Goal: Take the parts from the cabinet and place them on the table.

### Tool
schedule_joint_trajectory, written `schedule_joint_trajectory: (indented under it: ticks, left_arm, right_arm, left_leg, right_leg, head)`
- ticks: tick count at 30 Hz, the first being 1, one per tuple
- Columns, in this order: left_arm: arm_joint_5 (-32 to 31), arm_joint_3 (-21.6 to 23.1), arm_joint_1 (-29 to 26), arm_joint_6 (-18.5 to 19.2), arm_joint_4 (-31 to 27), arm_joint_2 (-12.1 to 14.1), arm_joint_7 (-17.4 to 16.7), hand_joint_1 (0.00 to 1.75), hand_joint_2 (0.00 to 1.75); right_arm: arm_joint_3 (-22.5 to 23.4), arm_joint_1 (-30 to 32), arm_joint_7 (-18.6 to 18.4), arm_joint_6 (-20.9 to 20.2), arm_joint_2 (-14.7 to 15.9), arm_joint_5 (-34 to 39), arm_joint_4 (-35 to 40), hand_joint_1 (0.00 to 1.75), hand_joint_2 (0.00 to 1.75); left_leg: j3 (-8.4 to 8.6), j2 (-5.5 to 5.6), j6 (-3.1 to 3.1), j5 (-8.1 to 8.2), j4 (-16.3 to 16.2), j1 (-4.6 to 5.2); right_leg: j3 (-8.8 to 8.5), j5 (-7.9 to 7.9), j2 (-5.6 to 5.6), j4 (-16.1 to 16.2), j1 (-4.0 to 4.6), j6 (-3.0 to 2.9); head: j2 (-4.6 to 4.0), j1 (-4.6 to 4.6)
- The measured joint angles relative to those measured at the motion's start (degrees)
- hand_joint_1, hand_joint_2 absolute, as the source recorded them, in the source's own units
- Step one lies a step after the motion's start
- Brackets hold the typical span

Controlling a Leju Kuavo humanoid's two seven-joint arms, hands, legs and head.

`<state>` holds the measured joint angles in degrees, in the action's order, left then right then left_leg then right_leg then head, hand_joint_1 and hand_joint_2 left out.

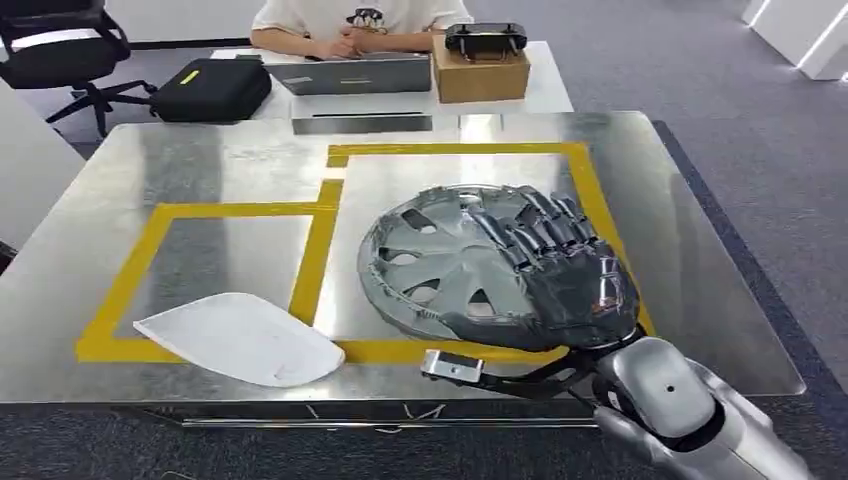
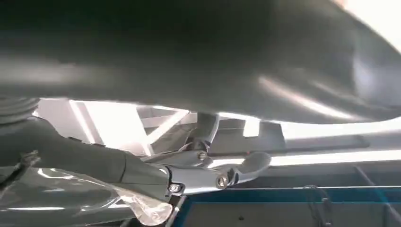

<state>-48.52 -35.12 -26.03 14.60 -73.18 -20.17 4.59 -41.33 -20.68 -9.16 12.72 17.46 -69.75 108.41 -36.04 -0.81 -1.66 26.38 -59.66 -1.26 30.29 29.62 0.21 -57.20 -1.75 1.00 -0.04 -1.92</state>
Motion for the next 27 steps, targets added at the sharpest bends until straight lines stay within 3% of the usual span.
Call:
schedule_joint_trajectory:
  ticks: [2,3,4,5,6,8,9,10,11,13,14,15,16,18,19,20,21,23,24,25,26,27]
  left_arm:
    - [0.2,0.1,0.0,-0.1,0.0,0.0,-0.1,0.0,0.0]
    - [0.4,0.1,0.0,-0.2,0.0,0.0,-0.2,0.0,0.0]
    - [0.5,0.1,0.0,-0.2,0.0,0.0,-0.3,0.0,0.0]
    - [0.5,0.1,0.0,-0.3,0.0,0.0,-0.4,0.0,0.0]
    - [0.5,0.2,0.0,-0.4,0.0,0.0,-0.7,0.0,0.0]
    - [0.6,0.3,-0.1,-0.5,-0.3,0.0,-0.9,0.0,0.0]
    - [0.7,0.3,-0.1,-0.6,-0.5,0.1,-1.0,0.0,0.0]
    - [0.8,0.4,-0.1,-0.6,-0.8,0.1,-1.2,0.0,0.0]
    - [1.0,0.4,-0.1,-0.7,-0.8,0.0,-1.2,0.0,0.0]
    - [1.0,0.4,-0.2,-0.8,-0.9,0.0,-1.7,0.0,0.0]
    - [1.0,0.4,-0.4,-0.9,-1.2,0.0,-1.9,0.0,0.0]
    - [1.2,0.4,-0.4,-0.9,-1.3,-0.1,-2.1,0.0,0.0]
    - [1.3,0.4,-0.4,-0.9,-1.5,-0.1,-2.4,0.0,0.0]
    - [1.6,0.6,-0.6,-0.9,-1.7,-0.2,-2.9,0.0,0.0]
    - [1.7,0.7,-0.7,-1.0,-1.8,-0.2,-3.1,0.0,0.0]
    - [1.8,0.8,-0.7,-1.1,-1.8,-0.2,-3.4,0.0,0.0]
    - [1.9,0.9,-0.9,-1.1,-1.8,-0.3,-3.6,0.0,0.0]
    - [2.3,1.2,-1.2,-1.2,-2.1,-0.3,-4.1,0.0,0.0]
    - [2.4,1.4,-1.4,-1.3,-2.3,-0.3,-4.4,0.0,0.0]
    - [2.4,1.7,-1.7,-1.3,-2.8,-0.3,-4.6,0.0,0.0]
    - [2.6,1.8,-1.9,-1.4,-3.0,-0.3,-4.7,0.0,0.0]
    - [2.8,1.9,-2.0,-1.5,-3.3,-0.4,-5.2,0.0,0.0]
  right_arm:
    - [0.0,0.0,0.0,-0.2,0.0,0.2,0.2,0.0,0.0]
    - [0.0,0.0,-0.1,-0.4,0.0,0.3,0.2,0.0,0.0]
    - [0.0,0.0,-0.1,-0.6,0.0,0.3,0.2,0.0,0.0]
    - [0.0,0.1,-0.1,-0.8,0.0,0.3,0.2,0.0,0.0]
    - [0.0,0.0,-0.2,-0.9,0.0,0.4,0.2,0.0,0.0]
    - [0.0,0.0,-0.2,-1.0,0.0,0.4,0.3,0.0,0.0]
    - [0.0,-0.1,-0.3,-1.1,0.0,0.5,0.4,0.0,0.0]
    - [0.0,-0.1,-0.3,-1.2,0.0,0.5,0.5,0.0,0.0]
    - [0.0,-0.1,-0.3,-1.4,0.0,0.5,0.5,0.0,0.0]
    - [0.0,-0.1,-0.5,-1.7,0.0,0.8,0.7,0.0,0.0]
    - [0.0,-0.1,-0.5,-1.9,0.0,0.9,0.8,0.0,0.0]
    - [0.1,-0.1,-0.8,-2.1,0.0,1.1,0.8,0.0,0.0]
    - [0.2,-0.1,-0.9,-2.2,0.0,1.3,0.8,0.0,0.0]
    - [0.4,0.1,-1.1,-2.5,0.0,1.7,0.8,0.0,0.0]
    - [0.5,0.3,-1.2,-2.6,0.0,2.0,0.8,0.0,0.0]
    - [0.7,0.8,-1.5,-2.8,0.0,2.2,0.8,0.0,0.0]
    - [1.2,1.4,-1.7,-3.0,0.0,2.3,0.7,0.0,0.0]
    - [1.6,2.0,-2.1,-3.1,0.0,2.3,0.7,0.0,0.0]
    - [2.0,2.2,-2.3,-3.1,0.0,2.1,0.7,0.0,0.0]
    - [2.6,2.7,-2.6,-3.1,0.0,2.1,0.7,0.0,0.0]
    - [3.3,3.4,-2.8,-3.0,0.0,1.9,0.7,0.0,0.0]
    - [3.8,4.1,-3.0,-3.1,0.0,1.7,0.5,0.0,0.0]
  left_leg:
    - [-2.28,0.08,-0.07,6.61,-7.8,0.12]
    - [-3.36,0.11,-0.03,9.07,-12.4,0.14]
    - [-3.78,0.14,0.13,10.3,-15.5,0.19]
    - [-2.98,0.19,0.42,9.93,-15.8,0.29]
    - [-1.06,0.23,0.83,8.59,-13.7,0.44]
    - [5.51,0.42,2.27,4.97,-3.9,1.01]
    - [8.79,0.97,3.46,4.93,1.1,1.61]
    - [9.95,0.92,3.93,5.54,3.4,1.69]
    - [9.67,0.94,3.3,4.89,3.3,1.93]
    - [9.15,0.92,3.62,4.3,3.4,2.35]
    - [8.88,0.78,3.87,3.23,4.2,1.96]
    - [8.34,0.27,4.03,2.43,4.4,1.69]
    - [7.33,0.24,4.57,1.83,4.4,1.62]
    - [5.62,0.02,4.62,0.47,4.4,1.64]
    - [4.58,-0.08,4.58,-0.27,4.3,1.64]
    - [3.62,-0.16,4.5,-0.97,4.2,1.63]
    - [2.8,-0.21,4.36,-1.59,4.2,1.59]
    - [1.07,-0.23,3.9,-2.65,3.7,1.47]
    - [0.57,-0.23,3.57,-2.98,3.1,1.52]
    - [-0.06,-0.2,3.28,-3.17,2.5,1.87]
    - [-0.26,-0.24,2.98,-3.62,2.2,1.87]
    - [-0.43,-0.25,2.82,-4.21,2.2,1.87]
  right_leg:
    - [1.22,-1.06,0.02,-0.1,0.33,-0.67]
    - [1.92,-1.56,0.02,-0.1,0.59,-0.87]
    - [2.61,-2.05,0.02,-0.2,0.86,-0.96]
    - [3.26,-2.49,0.03,-0.3,1.13,-1.04]
    - [3.83,-2.91,0.09,-0.3,1.35,-1.07]
    - [4.73,-3.76,0.27,-0.3,1.87,-1.1]
    - [4.97,-4.19,0.28,-0.3,1.78,-1.03]
    - [5.28,-4.59,0.28,-0.4,2.17,-0.62]
    - [5.29,-5.02,0.18,-0.3,1.73,-0.3]
    - [5.4,-5.97,0.18,0.0,1.4,0.44]
    - [5.64,-6.39,0.28,0.2,1.68,0.82]
    - [6.22,-4.37,0.25,-0.6,1.46,0.94]
    - [7.61,-0.79,0.21,-3.2,1.44,1.29]
    - [9.67,5.66,0.15,-11.8,1.13,1.96]
    - [10.38,7.09,0.12,-15.8,1.06,2.25]
    - [10.11,6.38,0.1,-17.8,1.0,2.43]
    - [8.71,4.43,0.08,-17.3,0.93,2.59]
    - [2.8,0.33,-0.11,-10.2,0.76,2.75]
    - [-1.49,0.34,-0.41,-4.5,0.63,2.79]
    - [-5.73,2.3,-0.58,0.8,0.7,2.68]
    - [-6.5,3.3,-0.35,3.0,0.82,1.87]
    - [-5.54,3.22,-0.34,2.8,0.84,1.61]
  head:
    - [0.0,0.41]
    - [0.0,0.41]
    - [0.0,0.41]
    - [0.0,0.44]
    - [0.0,0.41]
    - [0.0,0.41]
    - [0.0,0.35]
    - [0.0,0.26]
    - [0.0,0.44]
    - [0.0,0.57]
    - [-0.02,0.54]
    - [0.0,0.57]
    - [0.0,0.28]
    - [0.0,0.31]
    - [0.0,0.22]
    - [0.0,0.24]
    - [0.0,0.22]
    - [0.0,0.24]
    - [0.0,0.22]
    - [0.0,0.13]
    - [0.0,0.26]
    - [0.0,0.2]
